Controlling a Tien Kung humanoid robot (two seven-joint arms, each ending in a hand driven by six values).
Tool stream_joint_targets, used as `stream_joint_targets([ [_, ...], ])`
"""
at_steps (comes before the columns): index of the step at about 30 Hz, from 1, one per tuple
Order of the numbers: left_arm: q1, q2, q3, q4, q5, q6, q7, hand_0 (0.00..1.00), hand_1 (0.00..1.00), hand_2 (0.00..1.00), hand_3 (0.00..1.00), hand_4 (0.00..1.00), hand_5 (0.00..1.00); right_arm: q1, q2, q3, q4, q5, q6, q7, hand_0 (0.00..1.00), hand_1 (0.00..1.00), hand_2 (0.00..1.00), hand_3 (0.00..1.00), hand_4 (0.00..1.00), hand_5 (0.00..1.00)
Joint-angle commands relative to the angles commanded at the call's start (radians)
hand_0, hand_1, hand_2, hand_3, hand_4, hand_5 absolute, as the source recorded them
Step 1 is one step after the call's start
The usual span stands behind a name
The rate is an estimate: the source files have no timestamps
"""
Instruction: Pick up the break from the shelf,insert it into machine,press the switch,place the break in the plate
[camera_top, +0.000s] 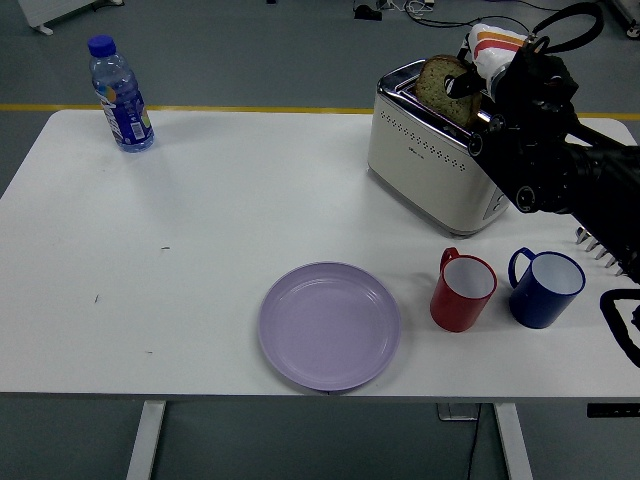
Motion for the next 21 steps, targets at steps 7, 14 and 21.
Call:
stream_joint_targets([
  [7, 0.004, 0.0, -0.001, 0.0, -0.001, -0.001, 0.0, 0.594, 0.417, 0.385, 0.556, 0.306, 0.921, 0.007, 0.0, 0.014, 0.043, -0.042, -0.024, 0.007, 0.167, 0.263, 0.359, 0.48, 0.5, 0.06],
  [14, 0.007, 0.0, 0.002, 0.0, -0.008, 0.0, 0.0, 0.594, 0.419, 0.384, 0.556, 0.304, 0.918, 0.019, -0.003, 0.049, 0.101, -0.095, -0.042, 0.011, 0.153, 0.259, 0.352, 0.472, 0.502, 0.046],
  [21, 0.01, 0.0, 0.002, 0.0, -0.012, -0.001, 0.001, 0.594, 0.417, 0.383, 0.556, 0.304, 0.919, 0.028, -0.07, 0.108, 0.199, -0.13, -0.068, 0.013, 0.15, 0.255, 0.349, 0.47, 0.495, 0.032],
])
